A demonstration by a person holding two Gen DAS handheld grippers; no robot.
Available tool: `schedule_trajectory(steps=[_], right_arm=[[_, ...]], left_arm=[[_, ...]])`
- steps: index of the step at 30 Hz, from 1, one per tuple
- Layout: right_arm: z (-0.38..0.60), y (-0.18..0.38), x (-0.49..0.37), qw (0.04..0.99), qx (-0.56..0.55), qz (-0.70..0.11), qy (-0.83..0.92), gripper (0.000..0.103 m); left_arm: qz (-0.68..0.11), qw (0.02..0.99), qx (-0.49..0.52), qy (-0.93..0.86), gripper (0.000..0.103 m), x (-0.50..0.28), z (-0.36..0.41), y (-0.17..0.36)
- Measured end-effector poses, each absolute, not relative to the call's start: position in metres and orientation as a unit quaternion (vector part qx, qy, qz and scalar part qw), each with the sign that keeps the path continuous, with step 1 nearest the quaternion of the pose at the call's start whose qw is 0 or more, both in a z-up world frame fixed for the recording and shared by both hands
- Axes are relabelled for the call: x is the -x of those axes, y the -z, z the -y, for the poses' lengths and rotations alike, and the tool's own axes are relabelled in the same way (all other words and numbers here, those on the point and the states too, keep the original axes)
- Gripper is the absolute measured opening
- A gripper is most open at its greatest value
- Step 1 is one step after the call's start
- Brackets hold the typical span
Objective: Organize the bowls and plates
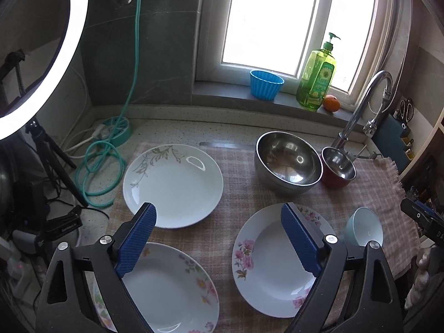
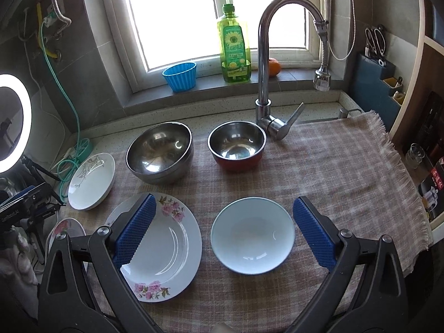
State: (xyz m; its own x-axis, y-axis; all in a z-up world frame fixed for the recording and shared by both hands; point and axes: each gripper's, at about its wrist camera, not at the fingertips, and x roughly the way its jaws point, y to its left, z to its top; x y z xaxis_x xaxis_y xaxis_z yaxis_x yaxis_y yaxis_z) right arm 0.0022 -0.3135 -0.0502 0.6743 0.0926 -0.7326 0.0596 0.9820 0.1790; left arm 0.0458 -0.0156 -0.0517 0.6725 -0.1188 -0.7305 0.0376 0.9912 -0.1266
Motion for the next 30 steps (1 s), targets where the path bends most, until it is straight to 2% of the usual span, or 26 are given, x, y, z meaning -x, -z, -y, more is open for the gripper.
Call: schedule_trajectory(steps=[4, 8, 13, 21, 24, 26, 30], right_arm=[[0.315, 0.073, 0.004, 0.888, -0.114, -0.445, -0.038, 0.08], [0.309, 0.097, 0.013, 0.86, -0.13, -0.487, -0.077, 0.072], [0.301, 0.126, 0.019, 0.827, -0.154, -0.531, -0.105, 0.061], [0.29, 0.162, 0.017, 0.793, -0.186, -0.566, -0.127, 0.056], [0.295, 0.173, 0.012, 0.781, -0.213, -0.573, -0.123, 0.049], [0.297, 0.178, 0.008, 0.778, -0.225, -0.574, -0.119, 0.049], [0.298, 0.187, 0.001, 0.772, -0.239, -0.577, -0.118, 0.048]], left_arm=[[-0.437, 0.895, 0.057, 0.071, 0.076, -0.055, 0.02, 0.069], [-0.476, 0.871, 0.073, 0.098, 0.062, -0.065, 0.023, 0.09], [-0.519, 0.841, 0.095, 0.121, 0.053, -0.075, 0.026, 0.112], [-0.555, 0.814, 0.1, 0.136, 0.043, -0.09, 0.03, 0.135], [-0.564, 0.808, 0.097, 0.14, 0.041, -0.094, 0.032, 0.141], [-0.569, 0.803, 0.101, 0.144, 0.036, -0.098, 0.032, 0.145], [-0.575, 0.798, 0.101, 0.147, 0.034, -0.105, 0.032, 0.15]])
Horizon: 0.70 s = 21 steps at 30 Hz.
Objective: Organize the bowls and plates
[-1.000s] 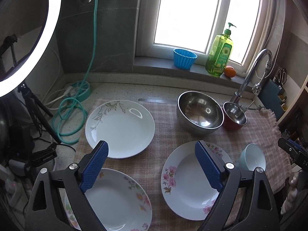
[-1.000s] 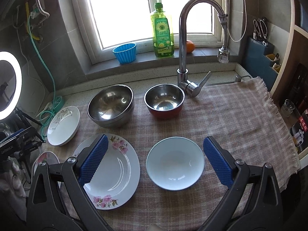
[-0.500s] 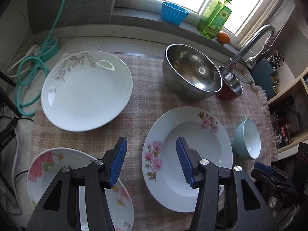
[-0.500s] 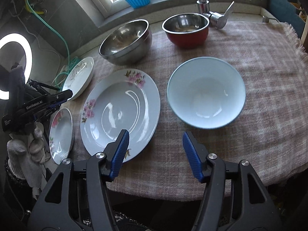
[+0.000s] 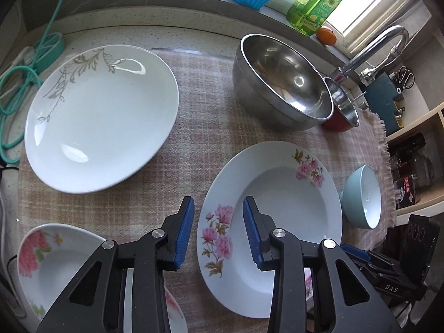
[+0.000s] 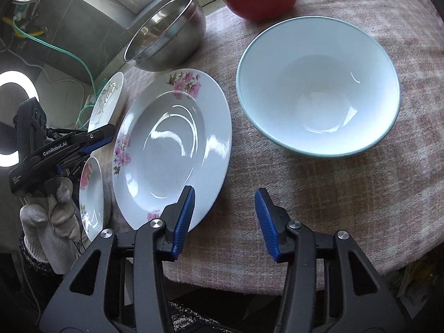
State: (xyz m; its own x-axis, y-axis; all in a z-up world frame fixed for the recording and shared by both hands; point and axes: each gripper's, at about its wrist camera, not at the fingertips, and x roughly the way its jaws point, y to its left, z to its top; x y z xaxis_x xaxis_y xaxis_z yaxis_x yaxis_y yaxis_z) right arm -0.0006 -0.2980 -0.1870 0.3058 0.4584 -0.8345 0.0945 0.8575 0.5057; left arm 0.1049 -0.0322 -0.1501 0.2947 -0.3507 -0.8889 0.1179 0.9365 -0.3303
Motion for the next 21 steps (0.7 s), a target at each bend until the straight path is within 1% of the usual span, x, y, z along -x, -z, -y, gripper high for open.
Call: schedule_trajectory(steps=[6, 9, 11, 13, 21], right_arm=[[0.3, 0.195, -0.01, 0.765, -0.257, -0.579, -0.119, 0.04], [0.296, 0.198, -0.016, 0.762, -0.261, -0.579, -0.124, 0.031], [0.295, 0.198, -0.017, 0.763, -0.26, -0.578, -0.128, 0.027], [0.292, 0.196, -0.018, 0.763, -0.257, -0.578, -0.135, 0.02], [0.291, 0.192, -0.017, 0.767, -0.24, -0.58, -0.133, 0.02]], left_arm=[[-0.59, 0.785, 0.11, 0.153, 0.027, -0.116, 0.032, 0.16], [-0.596, 0.781, 0.107, 0.157, 0.025, -0.118, 0.035, 0.163], [-0.597, 0.78, 0.105, 0.158, 0.025, -0.119, 0.036, 0.165], [-0.598, 0.778, 0.105, 0.159, 0.025, -0.119, 0.036, 0.166], [-0.598, 0.78, 0.099, 0.159, 0.025, -0.116, 0.037, 0.166]])
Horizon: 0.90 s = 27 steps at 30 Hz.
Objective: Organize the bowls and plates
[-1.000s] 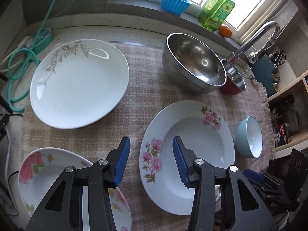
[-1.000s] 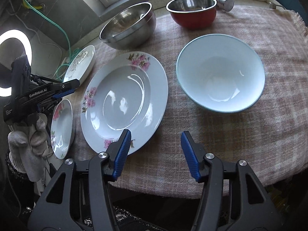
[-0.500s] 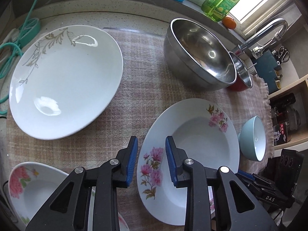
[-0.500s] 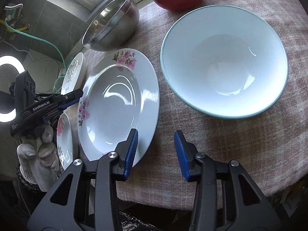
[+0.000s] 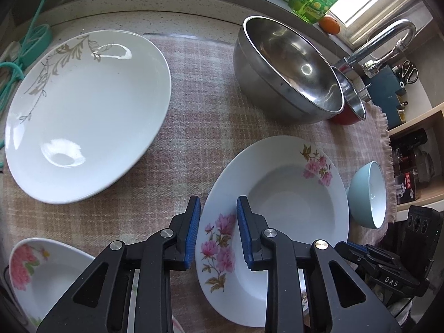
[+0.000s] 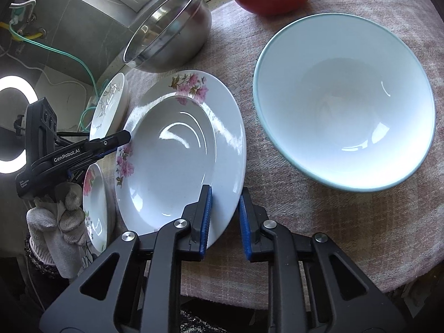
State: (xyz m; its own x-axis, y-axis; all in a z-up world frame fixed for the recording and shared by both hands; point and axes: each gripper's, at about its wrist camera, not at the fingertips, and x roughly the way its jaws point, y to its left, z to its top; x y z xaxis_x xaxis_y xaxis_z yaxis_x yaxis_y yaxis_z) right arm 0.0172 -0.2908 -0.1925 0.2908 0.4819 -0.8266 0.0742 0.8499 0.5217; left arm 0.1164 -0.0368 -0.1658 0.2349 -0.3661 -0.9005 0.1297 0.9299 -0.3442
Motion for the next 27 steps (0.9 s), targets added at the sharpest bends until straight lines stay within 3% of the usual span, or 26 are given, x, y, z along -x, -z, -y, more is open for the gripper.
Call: schedule_trajectory(steps=[27], right_arm=[[0.285, 0.194, -0.01, 0.755, -0.206, -0.605, -0.149, 0.022]], left_arm=[[-0.609, 0.771, 0.119, 0.146, 0.025, -0.066, 0.034, 0.165]])
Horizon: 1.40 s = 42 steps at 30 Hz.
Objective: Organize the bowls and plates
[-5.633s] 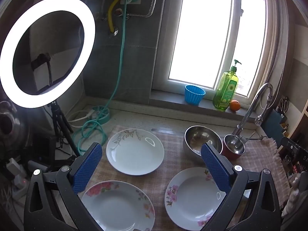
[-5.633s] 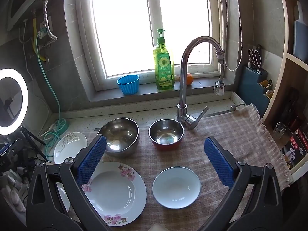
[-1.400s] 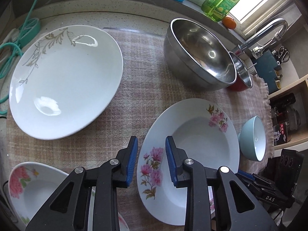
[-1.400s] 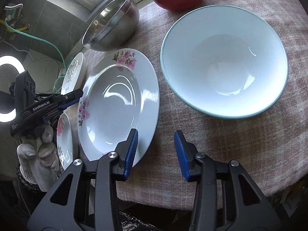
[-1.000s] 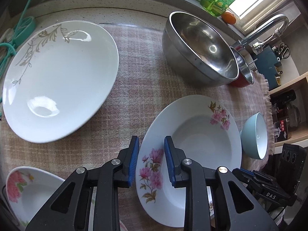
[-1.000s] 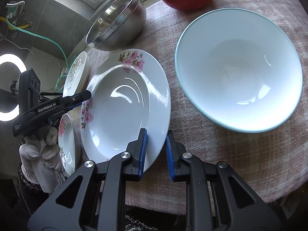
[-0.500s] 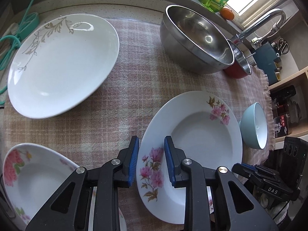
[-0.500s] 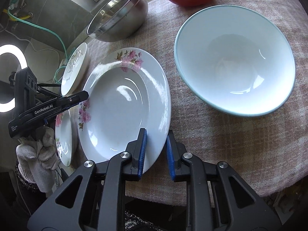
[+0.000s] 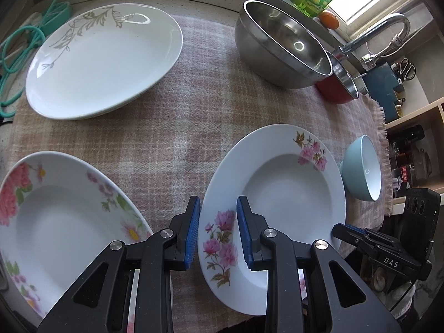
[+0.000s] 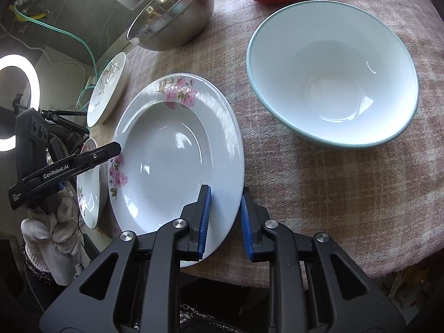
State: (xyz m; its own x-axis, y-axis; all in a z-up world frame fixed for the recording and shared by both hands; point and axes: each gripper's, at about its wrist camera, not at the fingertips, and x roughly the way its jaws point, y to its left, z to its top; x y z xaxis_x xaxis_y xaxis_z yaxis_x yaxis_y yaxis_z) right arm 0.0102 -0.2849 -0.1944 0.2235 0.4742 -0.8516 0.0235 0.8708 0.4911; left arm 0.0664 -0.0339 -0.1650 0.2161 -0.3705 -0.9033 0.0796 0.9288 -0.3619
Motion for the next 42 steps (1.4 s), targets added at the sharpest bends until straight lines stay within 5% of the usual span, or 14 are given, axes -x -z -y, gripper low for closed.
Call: schedule_trajectory(steps=[13, 19, 28, 35, 42], right_arm=[[0.28, 0.194, -0.012, 0.76, -0.183, -0.606, -0.15, 0.024], [0.275, 0.179, -0.008, 0.782, -0.144, -0.591, -0.138, 0.045], [0.275, 0.142, -0.005, 0.824, -0.098, -0.541, -0.134, 0.059], [0.252, 0.121, -0.013, 0.849, -0.064, -0.501, -0.157, 0.064], [0.219, 0.106, -0.022, 0.862, -0.045, -0.462, -0.204, 0.073]], left_arm=[[-0.601, 0.779, 0.116, 0.136, 0.025, -0.055, 0.031, 0.163], [-0.581, 0.797, 0.109, 0.124, 0.025, -0.052, 0.025, 0.15], [-0.549, 0.82, 0.122, 0.107, 0.026, -0.039, 0.009, 0.125], [-0.522, 0.839, 0.134, 0.072, 0.043, -0.023, -0.013, 0.11], [-0.505, 0.853, 0.132, 0.007, 0.046, -0.003, -0.045, 0.103]])
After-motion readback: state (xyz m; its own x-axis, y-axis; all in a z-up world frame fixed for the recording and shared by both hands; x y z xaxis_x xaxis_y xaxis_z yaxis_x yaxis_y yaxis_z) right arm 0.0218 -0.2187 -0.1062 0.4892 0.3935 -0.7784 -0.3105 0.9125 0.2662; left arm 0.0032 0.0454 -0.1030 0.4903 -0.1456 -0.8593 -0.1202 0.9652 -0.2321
